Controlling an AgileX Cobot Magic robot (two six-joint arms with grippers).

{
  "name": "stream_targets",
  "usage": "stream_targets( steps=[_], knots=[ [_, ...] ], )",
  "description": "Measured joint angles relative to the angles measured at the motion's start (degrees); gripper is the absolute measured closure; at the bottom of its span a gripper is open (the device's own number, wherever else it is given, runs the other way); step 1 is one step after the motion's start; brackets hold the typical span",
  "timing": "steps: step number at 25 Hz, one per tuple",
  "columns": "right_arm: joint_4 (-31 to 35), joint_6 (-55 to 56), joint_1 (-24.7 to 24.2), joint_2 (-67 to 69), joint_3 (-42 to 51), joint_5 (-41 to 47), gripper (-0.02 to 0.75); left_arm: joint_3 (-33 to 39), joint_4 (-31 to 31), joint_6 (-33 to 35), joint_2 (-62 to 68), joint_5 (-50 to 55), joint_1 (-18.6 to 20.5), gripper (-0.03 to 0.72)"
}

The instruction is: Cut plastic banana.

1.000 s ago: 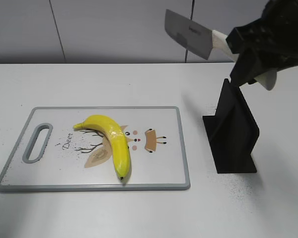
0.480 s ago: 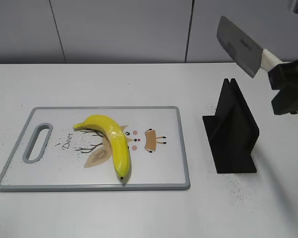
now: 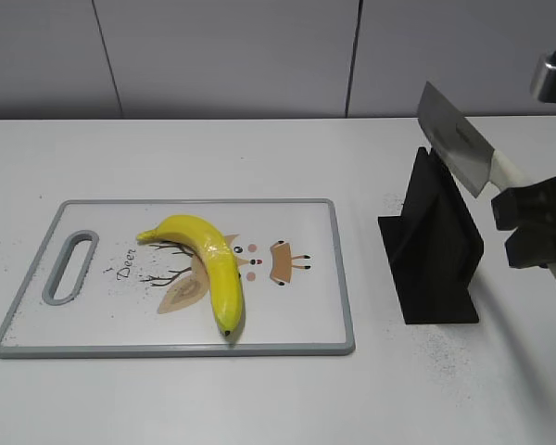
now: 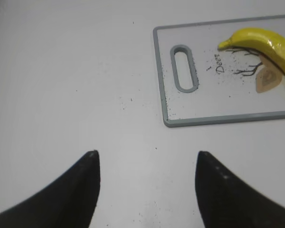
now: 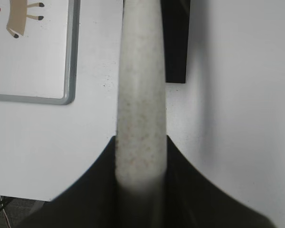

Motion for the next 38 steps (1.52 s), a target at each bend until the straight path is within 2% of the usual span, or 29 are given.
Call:
stream_targets(
  steps=[6, 16, 26, 38],
  knots=[
    [-0.16, 0.45, 0.00, 0.00, 3.02, -2.39, 0.575, 2.98, 0.06, 0.00, -9.35, -0.75, 0.00, 0.093],
    [-2.63, 3.74, 0.00, -0.07, 3.95, -5.81, 0.575, 3.30, 0.19, 0.00, -9.22, -1.86, 0.05, 0.093],
    [-2.37, 3.82, 0.00, -0.36, 3.95, -6.67, 0.575, 3.30, 0.24, 0.00, -9.22, -1.97, 0.05, 0.093],
    [-0.75, 2.34, 0.00, 8.47, 3.95, -8.21, 0.575, 3.37, -0.10, 0.00, -9.22, -2.08, 0.05, 0.093]
  ],
)
